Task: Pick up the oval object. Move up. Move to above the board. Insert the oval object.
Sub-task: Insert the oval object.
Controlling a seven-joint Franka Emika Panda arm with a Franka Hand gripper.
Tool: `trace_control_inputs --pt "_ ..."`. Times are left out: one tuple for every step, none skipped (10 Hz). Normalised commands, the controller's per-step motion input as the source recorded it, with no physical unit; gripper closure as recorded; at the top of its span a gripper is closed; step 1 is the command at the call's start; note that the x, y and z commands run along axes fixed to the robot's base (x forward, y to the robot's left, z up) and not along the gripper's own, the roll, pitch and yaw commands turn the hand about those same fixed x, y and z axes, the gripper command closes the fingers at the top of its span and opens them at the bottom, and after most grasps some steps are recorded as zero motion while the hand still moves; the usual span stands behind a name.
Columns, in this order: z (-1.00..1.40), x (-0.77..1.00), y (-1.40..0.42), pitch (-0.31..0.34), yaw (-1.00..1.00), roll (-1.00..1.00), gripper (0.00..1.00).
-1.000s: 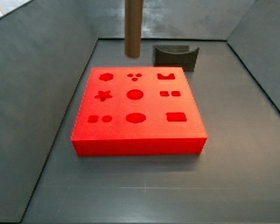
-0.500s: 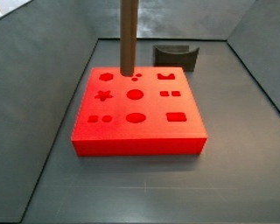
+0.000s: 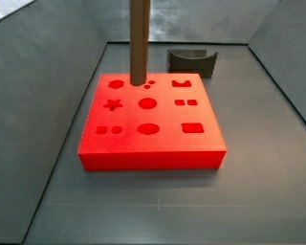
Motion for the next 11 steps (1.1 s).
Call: trace_control_inputs --pt "0.0 0.0 -0.04 0.0 -1.0 0.0 1.0" --pt "0.0 0.0 -0.03 0.0 -1.0 0.0 1.0" --pt "0.0 0.0 -0.03 0.0 -1.0 0.0 1.0" --pt "0.0 0.0 -0.03 0.0 -1.0 0.0 1.0" --pt "0.0 0.0 -0.03 0.0 -1.0 0.0 1.0" --pt "0.0 0.0 -0.03 0.0 -1.0 0.0 1.0" --pt "0.0 0.0 -0.03 0.0 -1.0 0.0 1.0" --pt "-0.09 0.01 -0.02 -0.029 -1.0 0.01 1.0" --pt "0.0 0.53 -0.01 -0.011 -0.36 0.01 1.0" --pt "-0.02 -0.01 0.0 0.0 0.0 0.02 1.0" --pt "-0.35 0.04 -0.06 -0.05 -0.95 0.11 1.0"
